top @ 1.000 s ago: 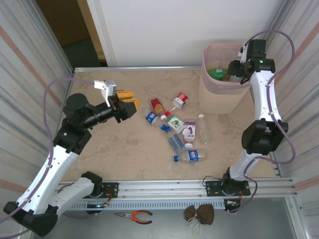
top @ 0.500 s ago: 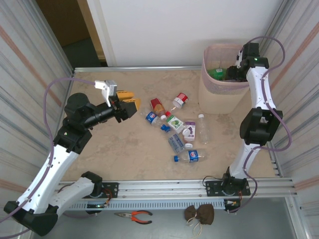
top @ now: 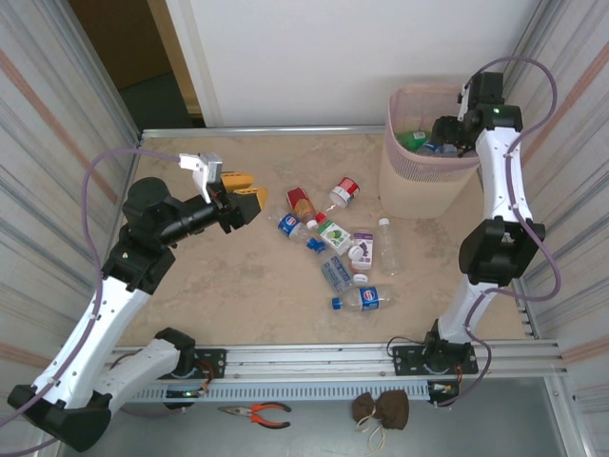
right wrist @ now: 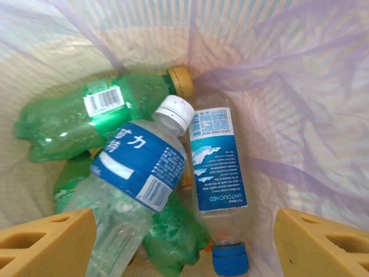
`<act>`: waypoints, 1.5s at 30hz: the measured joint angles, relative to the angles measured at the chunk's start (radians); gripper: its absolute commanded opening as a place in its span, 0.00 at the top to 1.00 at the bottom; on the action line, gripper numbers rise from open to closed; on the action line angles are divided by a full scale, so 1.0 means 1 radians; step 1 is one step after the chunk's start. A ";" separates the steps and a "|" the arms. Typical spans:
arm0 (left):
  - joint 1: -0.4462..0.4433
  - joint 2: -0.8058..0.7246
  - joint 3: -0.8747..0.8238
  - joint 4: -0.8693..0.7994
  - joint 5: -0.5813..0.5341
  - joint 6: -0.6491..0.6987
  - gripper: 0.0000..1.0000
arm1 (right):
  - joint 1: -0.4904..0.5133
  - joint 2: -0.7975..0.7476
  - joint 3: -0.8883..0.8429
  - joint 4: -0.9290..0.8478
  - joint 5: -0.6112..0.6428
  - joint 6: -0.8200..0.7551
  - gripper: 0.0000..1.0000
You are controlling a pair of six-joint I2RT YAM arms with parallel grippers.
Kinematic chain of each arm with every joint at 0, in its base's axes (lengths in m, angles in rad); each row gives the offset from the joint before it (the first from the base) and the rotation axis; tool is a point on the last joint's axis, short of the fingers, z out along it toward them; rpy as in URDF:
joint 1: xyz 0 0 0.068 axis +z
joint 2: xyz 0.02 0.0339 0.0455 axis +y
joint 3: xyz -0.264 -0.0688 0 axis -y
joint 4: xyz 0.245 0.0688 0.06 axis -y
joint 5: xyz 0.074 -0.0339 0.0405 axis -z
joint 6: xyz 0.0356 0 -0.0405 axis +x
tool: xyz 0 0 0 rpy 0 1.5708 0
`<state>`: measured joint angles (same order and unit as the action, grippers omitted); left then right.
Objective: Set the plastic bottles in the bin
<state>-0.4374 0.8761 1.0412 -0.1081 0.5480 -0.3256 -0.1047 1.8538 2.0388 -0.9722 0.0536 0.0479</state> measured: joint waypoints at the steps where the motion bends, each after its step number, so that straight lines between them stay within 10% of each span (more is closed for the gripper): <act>1: 0.000 0.001 0.000 0.000 0.000 0.000 0.38 | 0.003 -0.013 0.000 -0.002 0.000 0.000 0.20; 19: 0.000 0.086 0.000 -0.004 -0.053 -0.015 0.38 | 0.178 -0.338 -0.117 -0.023 0.000 0.023 0.25; 34: 0.011 0.137 -0.023 -0.080 -0.121 -0.066 0.39 | 0.607 -0.590 -0.555 -0.004 -0.032 0.079 0.29; 45: 0.012 0.113 -0.056 -0.106 -0.124 -0.095 0.39 | 0.671 -0.632 -0.901 0.085 -0.121 0.077 0.31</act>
<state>-0.4252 0.9894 0.9848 -0.2146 0.4244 -0.4202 0.5667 1.2213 1.1378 -0.8875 -0.0677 0.1253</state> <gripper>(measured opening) 0.608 0.693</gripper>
